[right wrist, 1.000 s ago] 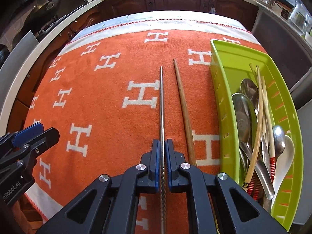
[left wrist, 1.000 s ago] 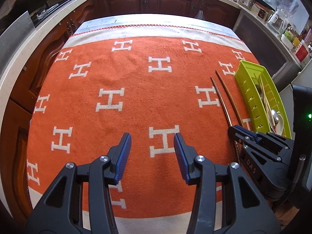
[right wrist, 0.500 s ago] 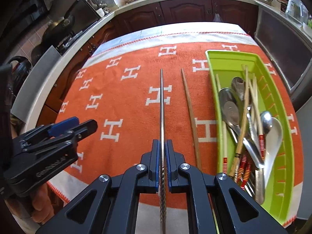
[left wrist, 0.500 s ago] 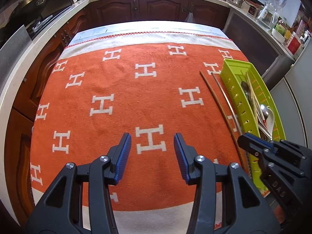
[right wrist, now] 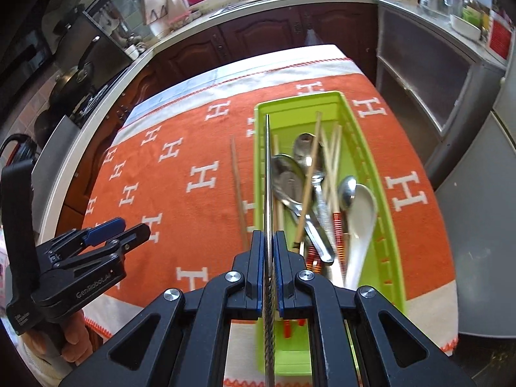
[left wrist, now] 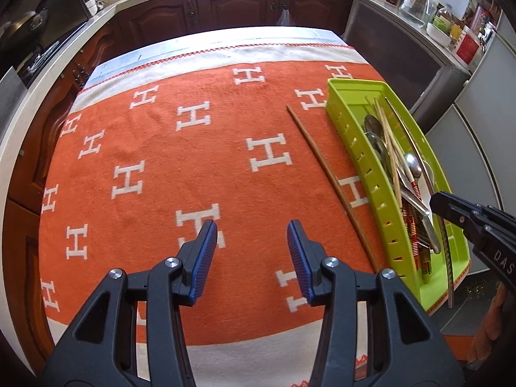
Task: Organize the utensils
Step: 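Carry the metal chopstick into the green tray with the right gripper and release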
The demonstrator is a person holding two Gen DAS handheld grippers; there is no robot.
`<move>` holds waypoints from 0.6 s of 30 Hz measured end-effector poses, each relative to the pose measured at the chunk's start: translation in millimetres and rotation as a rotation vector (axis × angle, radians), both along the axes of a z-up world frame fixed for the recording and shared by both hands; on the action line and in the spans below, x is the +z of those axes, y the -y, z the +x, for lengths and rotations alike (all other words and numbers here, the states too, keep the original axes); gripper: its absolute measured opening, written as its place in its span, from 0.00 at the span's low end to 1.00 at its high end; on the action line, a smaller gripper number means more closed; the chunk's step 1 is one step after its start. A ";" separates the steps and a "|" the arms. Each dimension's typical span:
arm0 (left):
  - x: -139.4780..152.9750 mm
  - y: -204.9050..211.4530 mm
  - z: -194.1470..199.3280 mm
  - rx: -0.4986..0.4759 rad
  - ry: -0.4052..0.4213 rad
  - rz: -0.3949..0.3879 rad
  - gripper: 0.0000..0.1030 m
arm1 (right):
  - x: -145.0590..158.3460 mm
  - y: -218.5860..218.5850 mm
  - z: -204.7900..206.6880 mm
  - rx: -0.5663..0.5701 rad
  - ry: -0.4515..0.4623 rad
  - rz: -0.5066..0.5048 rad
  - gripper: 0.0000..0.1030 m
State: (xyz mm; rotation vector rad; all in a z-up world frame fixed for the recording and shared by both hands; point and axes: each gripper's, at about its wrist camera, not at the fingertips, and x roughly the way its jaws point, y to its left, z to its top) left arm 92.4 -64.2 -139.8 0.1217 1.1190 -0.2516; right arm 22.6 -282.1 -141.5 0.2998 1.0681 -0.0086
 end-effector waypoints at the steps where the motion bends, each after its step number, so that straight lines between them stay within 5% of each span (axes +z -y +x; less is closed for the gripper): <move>1: 0.3 3.0 -0.1 -0.008 0.002 0.003 0.41 | -0.4 4.9 -1.2 -0.009 -0.002 0.001 0.05; 13: 0.3 37.8 11.2 -0.051 0.004 0.024 0.41 | -0.4 45.8 28.3 -0.085 0.024 -0.056 0.06; 18: 0.3 44.3 17.8 -0.051 0.006 0.027 0.41 | 7.4 53.6 36.6 -0.099 0.067 -0.102 0.31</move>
